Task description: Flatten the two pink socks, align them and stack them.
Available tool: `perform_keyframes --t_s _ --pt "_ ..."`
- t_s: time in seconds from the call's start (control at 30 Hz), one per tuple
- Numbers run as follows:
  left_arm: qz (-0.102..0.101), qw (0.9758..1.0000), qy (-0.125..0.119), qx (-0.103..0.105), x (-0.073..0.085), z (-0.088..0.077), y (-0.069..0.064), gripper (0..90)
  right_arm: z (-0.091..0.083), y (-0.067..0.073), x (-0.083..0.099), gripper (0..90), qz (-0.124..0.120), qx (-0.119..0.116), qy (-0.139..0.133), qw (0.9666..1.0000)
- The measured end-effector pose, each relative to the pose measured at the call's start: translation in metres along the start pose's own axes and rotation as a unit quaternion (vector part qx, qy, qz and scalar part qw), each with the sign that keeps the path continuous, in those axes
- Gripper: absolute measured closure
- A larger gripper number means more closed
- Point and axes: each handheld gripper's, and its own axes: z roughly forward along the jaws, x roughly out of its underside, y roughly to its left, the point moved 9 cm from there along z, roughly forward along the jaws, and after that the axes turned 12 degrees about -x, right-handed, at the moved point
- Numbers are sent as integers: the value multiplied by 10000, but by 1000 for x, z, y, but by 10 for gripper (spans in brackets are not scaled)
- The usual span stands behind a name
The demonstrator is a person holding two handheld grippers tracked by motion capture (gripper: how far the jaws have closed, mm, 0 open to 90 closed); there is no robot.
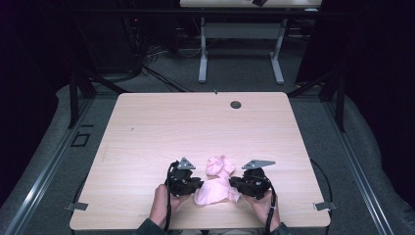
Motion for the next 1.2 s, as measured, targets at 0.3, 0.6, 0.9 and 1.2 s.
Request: perform_keyframes --t_s 0.3,0.6,0.9,1.2 --pt "-81 9993 158 -334 14 -10 3 519 -23 -3 0 573 -160 203 65 9996" --pt "27 9979 376 -527 26 -3 -6 564 -10 -23 19 610 -217 628 552 9963" --pt "179 9975 420 -536 29 2 -10 750 -2 -22 24 769 -296 567 633 9959" --pt "384 9972 323 -548 32 4 -14 895 -2 -17 26 839 -335 381 666 9965"
